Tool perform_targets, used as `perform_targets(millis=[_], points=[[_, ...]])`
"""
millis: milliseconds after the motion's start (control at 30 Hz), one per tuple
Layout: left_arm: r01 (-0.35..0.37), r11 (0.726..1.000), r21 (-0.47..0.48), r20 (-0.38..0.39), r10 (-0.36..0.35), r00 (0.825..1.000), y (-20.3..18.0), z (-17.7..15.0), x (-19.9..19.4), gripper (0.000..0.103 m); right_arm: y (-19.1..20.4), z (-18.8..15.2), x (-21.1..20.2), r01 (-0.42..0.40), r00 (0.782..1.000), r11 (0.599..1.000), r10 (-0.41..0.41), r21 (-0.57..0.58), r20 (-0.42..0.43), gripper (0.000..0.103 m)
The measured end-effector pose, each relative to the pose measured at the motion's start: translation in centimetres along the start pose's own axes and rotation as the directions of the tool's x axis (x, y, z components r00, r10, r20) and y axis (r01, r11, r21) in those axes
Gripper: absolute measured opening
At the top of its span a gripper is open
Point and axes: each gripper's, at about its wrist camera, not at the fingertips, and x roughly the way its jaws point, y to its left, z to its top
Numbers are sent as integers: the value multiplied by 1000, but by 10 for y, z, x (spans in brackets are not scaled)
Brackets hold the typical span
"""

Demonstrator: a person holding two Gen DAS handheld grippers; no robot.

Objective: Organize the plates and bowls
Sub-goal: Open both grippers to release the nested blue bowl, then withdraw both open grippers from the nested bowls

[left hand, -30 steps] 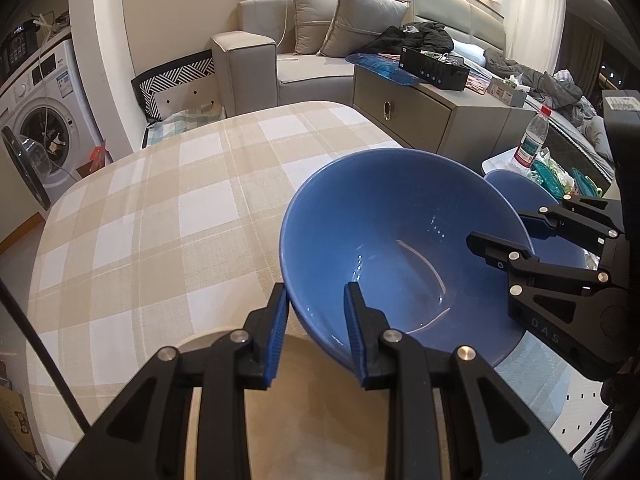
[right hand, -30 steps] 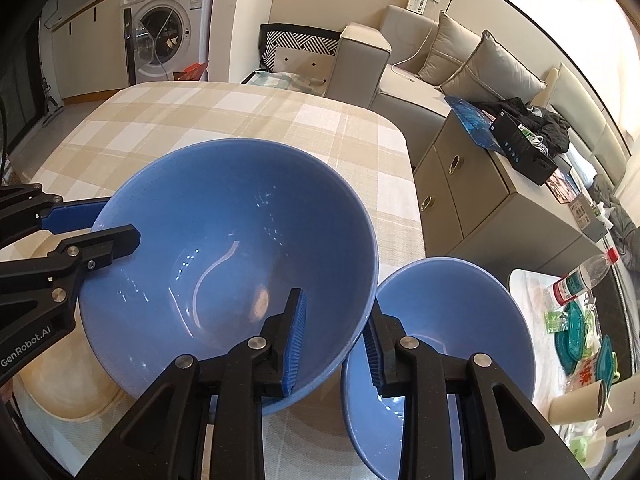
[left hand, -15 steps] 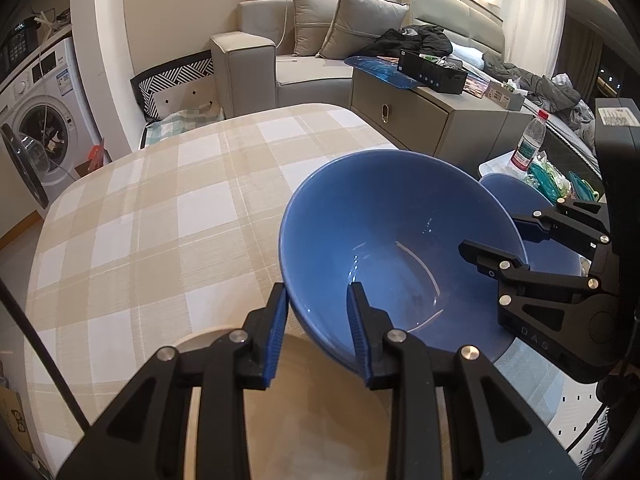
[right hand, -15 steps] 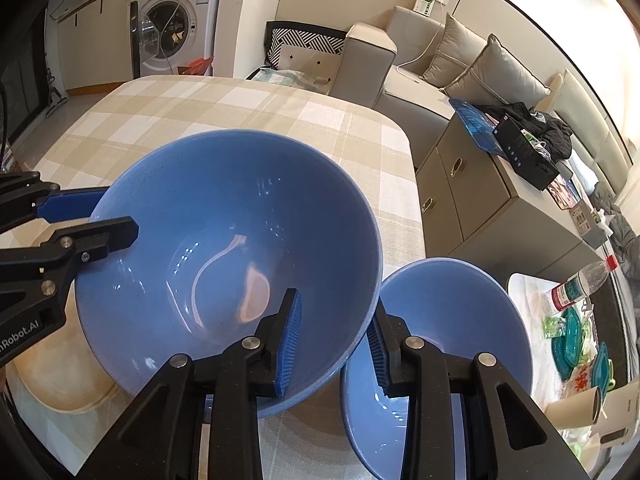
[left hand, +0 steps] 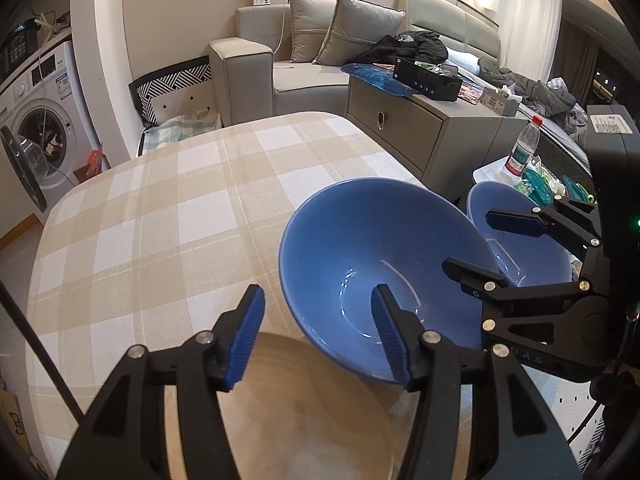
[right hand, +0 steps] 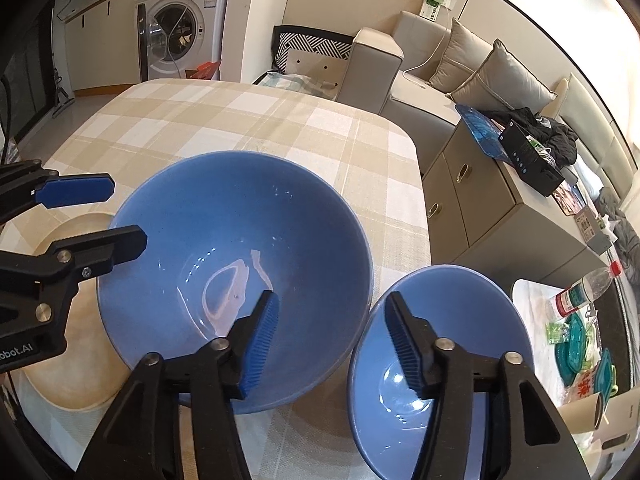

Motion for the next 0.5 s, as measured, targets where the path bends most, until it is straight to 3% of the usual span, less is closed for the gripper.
perform_targets(millis=[133, 400, 467, 500], points=[[-1, 1000, -14, 1, 1, 1000, 3, 0, -1, 57, -4, 0, -5, -6, 1000, 1000, 5, 28, 23, 77], [3, 1000, -14, 16, -3, 1000, 3, 1, -6, 61, -16, 2, -12, -67, 997, 993, 63, 94, 49, 86], [4, 1000, -15, 21, -3, 1000, 4, 1, -8, 71, -17, 2, -14, -84, 995, 991, 79, 104, 57, 89], [3, 1000, -23, 32, -2, 999, 4, 1, -10, 86, -18, 2, -15, -92, 994, 990, 86, 110, 62, 93]])
